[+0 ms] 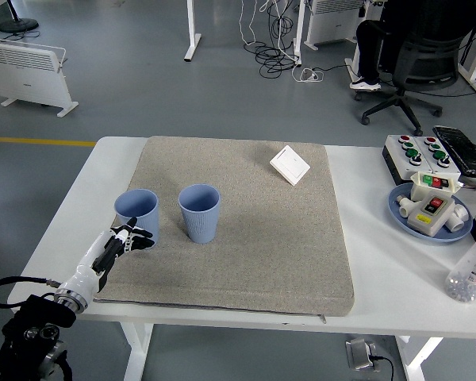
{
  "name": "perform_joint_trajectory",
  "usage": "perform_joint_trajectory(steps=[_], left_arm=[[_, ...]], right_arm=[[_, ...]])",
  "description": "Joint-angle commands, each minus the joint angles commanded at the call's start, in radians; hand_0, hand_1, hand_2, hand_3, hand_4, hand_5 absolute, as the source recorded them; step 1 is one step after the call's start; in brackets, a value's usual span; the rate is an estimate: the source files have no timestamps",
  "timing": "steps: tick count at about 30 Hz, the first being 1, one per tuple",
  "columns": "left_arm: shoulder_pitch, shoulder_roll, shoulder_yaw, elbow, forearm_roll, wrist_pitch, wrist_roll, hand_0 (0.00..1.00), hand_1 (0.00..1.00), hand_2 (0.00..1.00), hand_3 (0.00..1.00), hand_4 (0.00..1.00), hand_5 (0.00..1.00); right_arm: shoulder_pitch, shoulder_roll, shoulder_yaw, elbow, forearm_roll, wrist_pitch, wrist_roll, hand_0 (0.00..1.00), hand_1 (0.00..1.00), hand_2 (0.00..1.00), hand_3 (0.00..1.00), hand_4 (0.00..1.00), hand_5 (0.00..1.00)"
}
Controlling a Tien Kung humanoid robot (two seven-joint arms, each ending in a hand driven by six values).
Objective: Push cup pick cup insert cup
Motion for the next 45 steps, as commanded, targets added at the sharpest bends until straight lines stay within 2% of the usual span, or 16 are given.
perform_joint_trajectory(steps=[10, 23, 30, 36, 45], left_arm=[[-0.057, 0.008, 0.020, 0.063, 0.011, 0.005, -0.013, 0.762, 0.594, 0.517, 0.491, 0.632, 0.998], [-0.140, 0.004, 0.071, 0.146, -0.006, 0.010, -0.040, 0.762, 0.590, 0.516, 0.491, 0.629, 0.998], [-0.181, -0.002, 0.098, 0.218, -0.024, 0.014, -0.059, 0.765, 0.589, 0.515, 0.490, 0.627, 0.998], [-0.216, -0.005, 0.124, 0.278, -0.009, 0.018, -0.072, 0.766, 0.588, 0.512, 0.487, 0.625, 0.998], [-0.246, -0.009, 0.119, 0.322, 0.045, 0.027, -0.085, 0.766, 0.587, 0.512, 0.487, 0.624, 0.998]], right_arm=[[0.003, -0.002, -0.006, 0.000, 0.001, -0.001, -0.001, 0.758, 0.642, 0.669, 0.560, 0.070, 0.494], [0.002, -0.002, -0.013, 0.000, 0.001, -0.002, -0.003, 0.758, 0.638, 0.670, 0.560, 0.070, 0.494], [-0.001, -0.002, -0.017, 0.000, 0.001, -0.003, -0.004, 0.758, 0.638, 0.670, 0.560, 0.070, 0.496], [-0.004, -0.002, -0.019, 0.000, -0.001, -0.004, -0.006, 0.758, 0.638, 0.670, 0.560, 0.071, 0.495], [-0.009, -0.002, -0.019, 0.000, -0.004, -0.006, -0.009, 0.758, 0.637, 0.670, 0.560, 0.071, 0.493]])
